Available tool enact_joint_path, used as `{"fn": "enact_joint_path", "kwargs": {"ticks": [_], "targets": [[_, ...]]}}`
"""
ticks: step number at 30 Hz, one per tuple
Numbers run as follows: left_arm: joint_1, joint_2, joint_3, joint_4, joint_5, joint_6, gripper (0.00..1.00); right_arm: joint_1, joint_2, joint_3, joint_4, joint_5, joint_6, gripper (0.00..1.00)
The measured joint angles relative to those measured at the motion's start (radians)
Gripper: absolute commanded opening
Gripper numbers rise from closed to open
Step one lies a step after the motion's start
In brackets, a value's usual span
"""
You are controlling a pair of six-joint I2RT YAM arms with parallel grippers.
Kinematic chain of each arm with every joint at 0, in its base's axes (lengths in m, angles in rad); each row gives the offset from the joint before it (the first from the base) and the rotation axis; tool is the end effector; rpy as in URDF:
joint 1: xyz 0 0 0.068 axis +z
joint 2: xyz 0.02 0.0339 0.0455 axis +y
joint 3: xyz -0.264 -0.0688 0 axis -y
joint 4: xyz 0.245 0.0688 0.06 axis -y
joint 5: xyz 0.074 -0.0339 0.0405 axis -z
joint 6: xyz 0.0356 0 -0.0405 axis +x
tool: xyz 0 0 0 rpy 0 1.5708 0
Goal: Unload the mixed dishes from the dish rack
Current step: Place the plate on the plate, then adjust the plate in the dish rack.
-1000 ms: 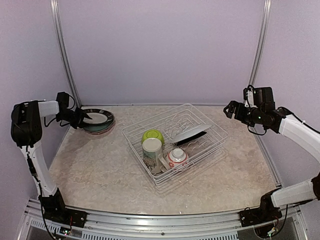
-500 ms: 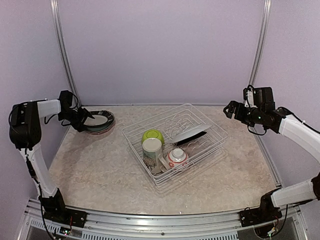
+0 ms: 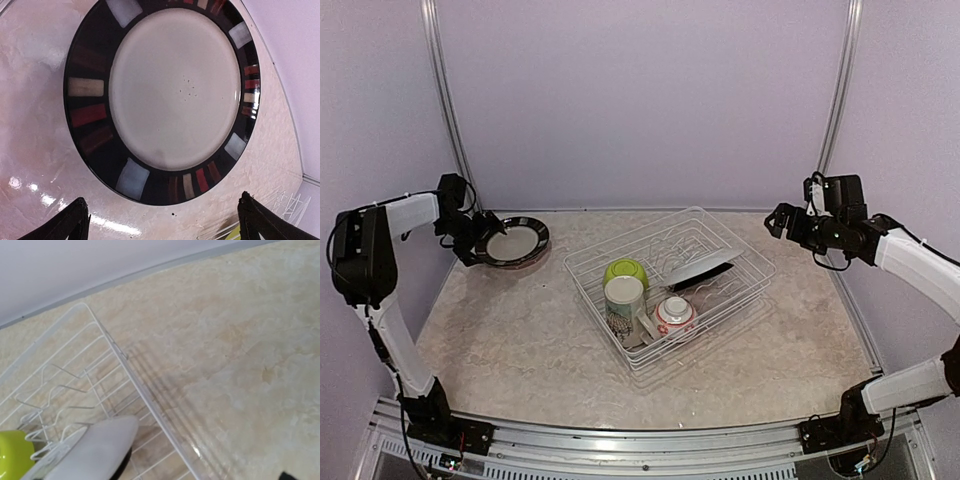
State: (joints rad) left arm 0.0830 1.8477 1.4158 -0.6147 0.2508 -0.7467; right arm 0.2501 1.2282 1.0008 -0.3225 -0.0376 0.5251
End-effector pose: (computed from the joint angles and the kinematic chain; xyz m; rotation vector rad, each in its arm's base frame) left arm 0.3935 0.0239 0.2255 -0.9948 2.4831 -0.5523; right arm 0.2680 0.0698 0.3081 0.2736 2.1436 0.4949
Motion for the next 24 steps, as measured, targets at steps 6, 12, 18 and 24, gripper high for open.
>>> {"fn": "enact_joint_path", "kwargs": {"ticks": [6,12,18,24], "targets": [[-0.053,-0.049,0.0,-0.017,-0.052,0.026,0.99,0.0,0.018,0.0,0.001,-0.008,0.0,1.0],[-0.216,-0.101,0.026,-0.036,-0.124,0.098,0.99,0.0,0.026,0.0,0.002,-0.016,0.0,1.0],[-0.421,-0.184,0.083,-0.027,-0.198,0.227,0.99,0.0,0.042,0.0,0.003,-0.037,0.0,1.0],[-0.587,-0.214,0.166,0.003,-0.232,0.377,0.99,0.005,0.076,0.0,0.008,-0.086,0.003,1.0]]}}
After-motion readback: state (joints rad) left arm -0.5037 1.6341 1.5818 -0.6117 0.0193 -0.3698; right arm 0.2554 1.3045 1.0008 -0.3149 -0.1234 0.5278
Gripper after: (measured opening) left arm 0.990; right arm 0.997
